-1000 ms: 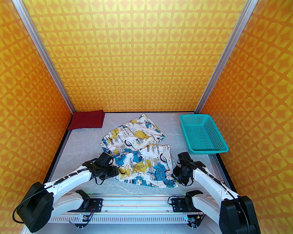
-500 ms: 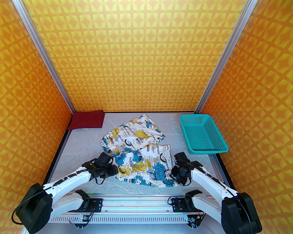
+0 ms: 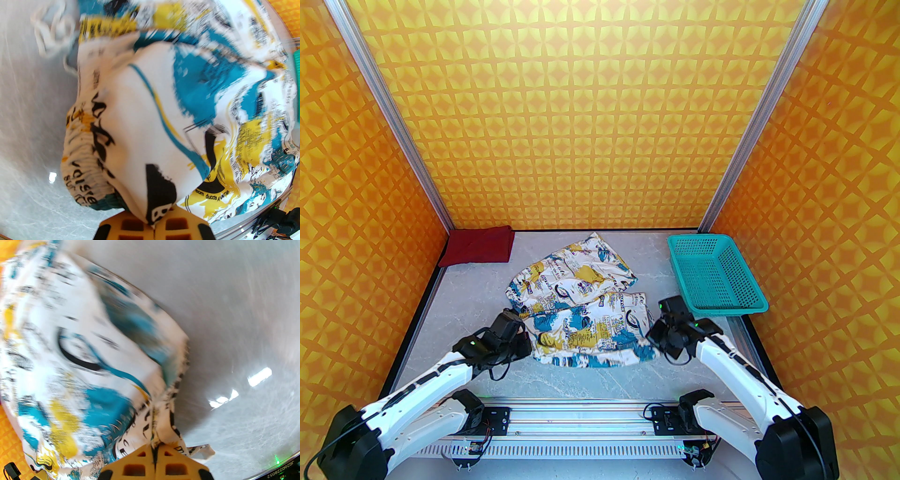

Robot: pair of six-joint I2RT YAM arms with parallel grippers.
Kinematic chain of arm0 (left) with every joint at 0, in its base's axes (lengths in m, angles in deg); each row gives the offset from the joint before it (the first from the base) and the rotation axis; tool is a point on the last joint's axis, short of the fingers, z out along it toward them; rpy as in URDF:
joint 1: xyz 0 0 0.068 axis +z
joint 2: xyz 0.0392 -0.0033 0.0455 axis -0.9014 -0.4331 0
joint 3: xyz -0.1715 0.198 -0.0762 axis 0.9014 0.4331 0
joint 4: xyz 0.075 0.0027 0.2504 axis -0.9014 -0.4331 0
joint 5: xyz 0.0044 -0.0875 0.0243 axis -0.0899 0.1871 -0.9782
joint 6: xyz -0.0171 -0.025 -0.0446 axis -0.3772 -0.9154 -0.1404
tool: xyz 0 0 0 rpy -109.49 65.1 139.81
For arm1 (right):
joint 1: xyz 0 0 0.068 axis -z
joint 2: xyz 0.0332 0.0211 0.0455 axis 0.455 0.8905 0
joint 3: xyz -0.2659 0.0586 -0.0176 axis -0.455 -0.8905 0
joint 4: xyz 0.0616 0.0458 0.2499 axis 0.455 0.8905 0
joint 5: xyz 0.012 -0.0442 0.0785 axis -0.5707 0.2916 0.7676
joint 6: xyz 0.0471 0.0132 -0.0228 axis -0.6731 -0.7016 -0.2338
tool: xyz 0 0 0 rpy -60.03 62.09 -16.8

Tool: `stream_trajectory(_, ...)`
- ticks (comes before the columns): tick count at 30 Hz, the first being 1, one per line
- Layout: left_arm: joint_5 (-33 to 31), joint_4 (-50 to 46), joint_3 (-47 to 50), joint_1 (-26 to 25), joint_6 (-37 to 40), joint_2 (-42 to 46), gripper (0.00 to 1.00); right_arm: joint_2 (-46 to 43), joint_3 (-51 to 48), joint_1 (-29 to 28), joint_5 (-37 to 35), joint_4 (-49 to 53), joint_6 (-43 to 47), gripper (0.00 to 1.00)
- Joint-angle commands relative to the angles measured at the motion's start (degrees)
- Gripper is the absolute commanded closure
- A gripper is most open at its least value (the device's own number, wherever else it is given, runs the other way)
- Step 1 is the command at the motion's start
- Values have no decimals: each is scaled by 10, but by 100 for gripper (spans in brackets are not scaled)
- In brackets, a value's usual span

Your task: Fold and stack the mixed laundry pile

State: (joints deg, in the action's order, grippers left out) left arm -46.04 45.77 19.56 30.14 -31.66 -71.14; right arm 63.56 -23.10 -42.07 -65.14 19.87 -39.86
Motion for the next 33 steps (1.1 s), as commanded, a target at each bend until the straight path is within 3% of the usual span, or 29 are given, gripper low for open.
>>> stream_trajectory(1,-30,-36,-46,-3,35,7,100,-2,59,-1,-41,36,35,100)
stream_trajectory(6,-34,-51,-105,7,57,-3,100,8,144,3,-95,24,91,100)
stream_trajectory(10,-27,-28,-143,43,62,-2,100,64,229,14,-101,-21,153,100)
stream_trajectory(23,93,98,-268,201,128,-180,100,356,498,18,46,-267,283,100)
stream_trajectory(33,160,192,-343,282,91,-350,100,619,730,39,103,-255,257,100)
